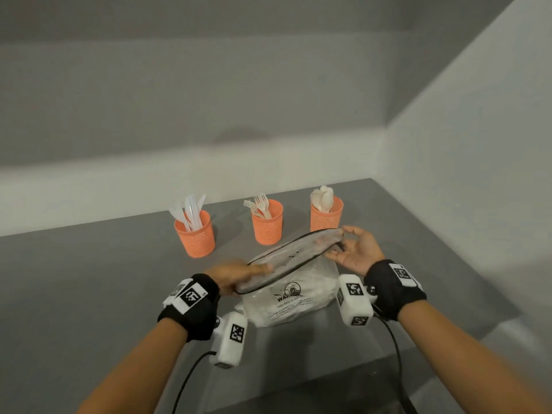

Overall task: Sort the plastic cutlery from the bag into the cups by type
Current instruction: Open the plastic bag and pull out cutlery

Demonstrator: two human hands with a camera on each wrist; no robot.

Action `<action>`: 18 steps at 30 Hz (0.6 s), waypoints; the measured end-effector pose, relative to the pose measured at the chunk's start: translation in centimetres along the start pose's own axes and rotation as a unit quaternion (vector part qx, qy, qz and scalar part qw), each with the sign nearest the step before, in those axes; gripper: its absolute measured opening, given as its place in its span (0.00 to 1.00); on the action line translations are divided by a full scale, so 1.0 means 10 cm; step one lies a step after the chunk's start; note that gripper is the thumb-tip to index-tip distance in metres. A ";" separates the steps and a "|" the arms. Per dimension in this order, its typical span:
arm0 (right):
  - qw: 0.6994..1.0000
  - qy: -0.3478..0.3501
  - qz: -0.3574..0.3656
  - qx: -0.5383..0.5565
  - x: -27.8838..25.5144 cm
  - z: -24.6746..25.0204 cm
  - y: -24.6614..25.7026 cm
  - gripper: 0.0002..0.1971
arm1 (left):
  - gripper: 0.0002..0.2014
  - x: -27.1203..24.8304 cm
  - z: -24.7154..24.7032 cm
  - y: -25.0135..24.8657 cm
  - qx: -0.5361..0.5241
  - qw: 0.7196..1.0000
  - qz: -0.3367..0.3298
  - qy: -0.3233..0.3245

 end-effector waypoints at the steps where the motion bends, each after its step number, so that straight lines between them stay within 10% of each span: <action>1: 1.000 -0.008 -0.001 0.025 0.03 -0.03 -0.03 0.12 | 0.21 -0.01 0.01 0.01 0.035 0.999 -0.001 -0.015; 7: 0.987 -0.003 -0.023 -0.159 0.24 0.08 -0.20 0.12 | 0.13 0.02 0.15 0.21 -0.319 0.945 0.062 -0.036; 13: 0.824 0.061 -0.117 -0.550 0.05 0.16 -0.60 0.11 | 0.14 0.21 0.14 0.22 -0.512 0.854 0.058 -0.065; 16: 0.886 0.063 -0.146 -0.436 0.06 0.21 -0.63 0.12 | 0.10 0.36 0.04 0.26 -0.582 0.809 0.056 -0.065; 18: 0.956 0.053 -0.126 -0.260 0.07 0.20 -0.50 0.10 | 0.12 0.37 0.07 0.30 -0.535 0.841 0.054 -0.064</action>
Point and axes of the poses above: each hand's wrist, its own x-axis towards the middle knuckle, its own z-axis out of the back of the hand, y = z × x, the point moved 9 cm from there along x, towards the middle knuckle, and after that the axes turned 4 degrees about -z, right-handed, at the moved point
